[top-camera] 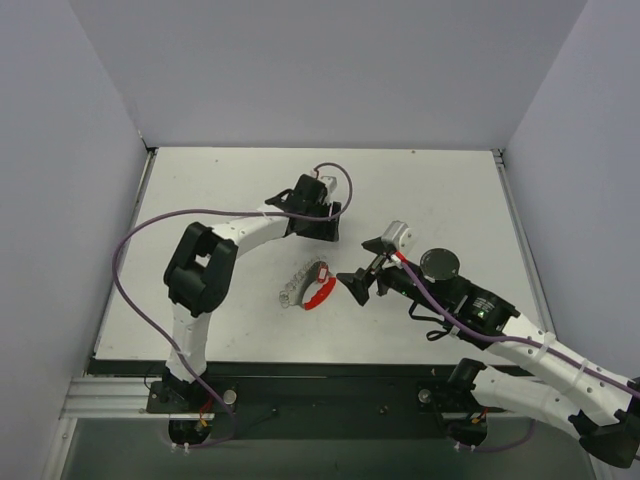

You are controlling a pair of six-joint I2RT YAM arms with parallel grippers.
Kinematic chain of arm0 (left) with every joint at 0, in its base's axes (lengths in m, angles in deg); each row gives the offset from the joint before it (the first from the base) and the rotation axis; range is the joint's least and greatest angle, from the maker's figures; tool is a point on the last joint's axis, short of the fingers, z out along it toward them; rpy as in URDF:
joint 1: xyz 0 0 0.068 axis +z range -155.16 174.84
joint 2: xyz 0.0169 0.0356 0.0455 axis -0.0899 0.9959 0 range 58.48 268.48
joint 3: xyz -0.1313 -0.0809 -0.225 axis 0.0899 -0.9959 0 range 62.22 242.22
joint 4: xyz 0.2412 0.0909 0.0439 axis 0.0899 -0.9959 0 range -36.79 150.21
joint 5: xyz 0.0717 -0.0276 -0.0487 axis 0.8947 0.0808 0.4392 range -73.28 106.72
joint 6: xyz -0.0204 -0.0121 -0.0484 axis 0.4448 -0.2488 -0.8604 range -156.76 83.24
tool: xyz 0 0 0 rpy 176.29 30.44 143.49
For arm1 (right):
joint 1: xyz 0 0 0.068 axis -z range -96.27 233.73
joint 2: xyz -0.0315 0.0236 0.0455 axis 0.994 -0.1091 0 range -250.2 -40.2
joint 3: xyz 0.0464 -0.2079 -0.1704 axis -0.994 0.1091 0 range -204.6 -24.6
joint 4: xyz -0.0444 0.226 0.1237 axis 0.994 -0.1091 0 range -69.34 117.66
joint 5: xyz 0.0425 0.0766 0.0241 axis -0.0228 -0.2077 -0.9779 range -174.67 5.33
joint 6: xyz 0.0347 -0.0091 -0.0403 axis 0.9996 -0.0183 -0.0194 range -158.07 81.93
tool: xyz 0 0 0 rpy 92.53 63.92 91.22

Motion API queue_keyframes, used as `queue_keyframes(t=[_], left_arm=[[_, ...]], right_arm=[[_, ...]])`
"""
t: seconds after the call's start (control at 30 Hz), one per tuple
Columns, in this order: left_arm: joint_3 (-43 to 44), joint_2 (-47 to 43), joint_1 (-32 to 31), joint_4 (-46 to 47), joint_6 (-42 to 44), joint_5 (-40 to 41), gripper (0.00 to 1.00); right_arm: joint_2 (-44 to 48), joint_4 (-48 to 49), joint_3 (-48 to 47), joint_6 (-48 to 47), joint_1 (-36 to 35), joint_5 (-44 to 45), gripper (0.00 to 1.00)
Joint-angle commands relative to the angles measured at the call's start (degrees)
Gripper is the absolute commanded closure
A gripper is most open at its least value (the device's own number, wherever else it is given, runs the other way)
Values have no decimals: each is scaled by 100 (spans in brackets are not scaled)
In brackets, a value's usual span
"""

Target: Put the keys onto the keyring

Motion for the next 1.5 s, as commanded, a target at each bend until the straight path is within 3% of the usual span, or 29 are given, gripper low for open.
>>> queue_keyframes(t=[0.0, 0.13, 0.47, 0.9, 1.33, 1.47], left_arm=[[587, -67, -81, -245, 394, 985, 26], [359, -603, -221, -115, 605, 1618, 10], [-1029, -2519, -248, 509, 763, 2094, 9], [-2831, -5488, -231, 1362, 684, 2234, 9], [-3816, -7239, -204, 616, 202, 2630, 9], [-4053, -7494, -204, 414, 148, 2761, 9]], right_arm=[[97, 140, -14, 36, 35, 97, 17], [132, 140, -14, 71, 36, 106, 16], [220, 166, -5, 124, 79, -87, 0], [387, 237, 100, 194, 115, -9, 0], [580, 298, 311, 414, 150, 589, 0], [747, 228, 443, 572, 150, 1360, 0]])
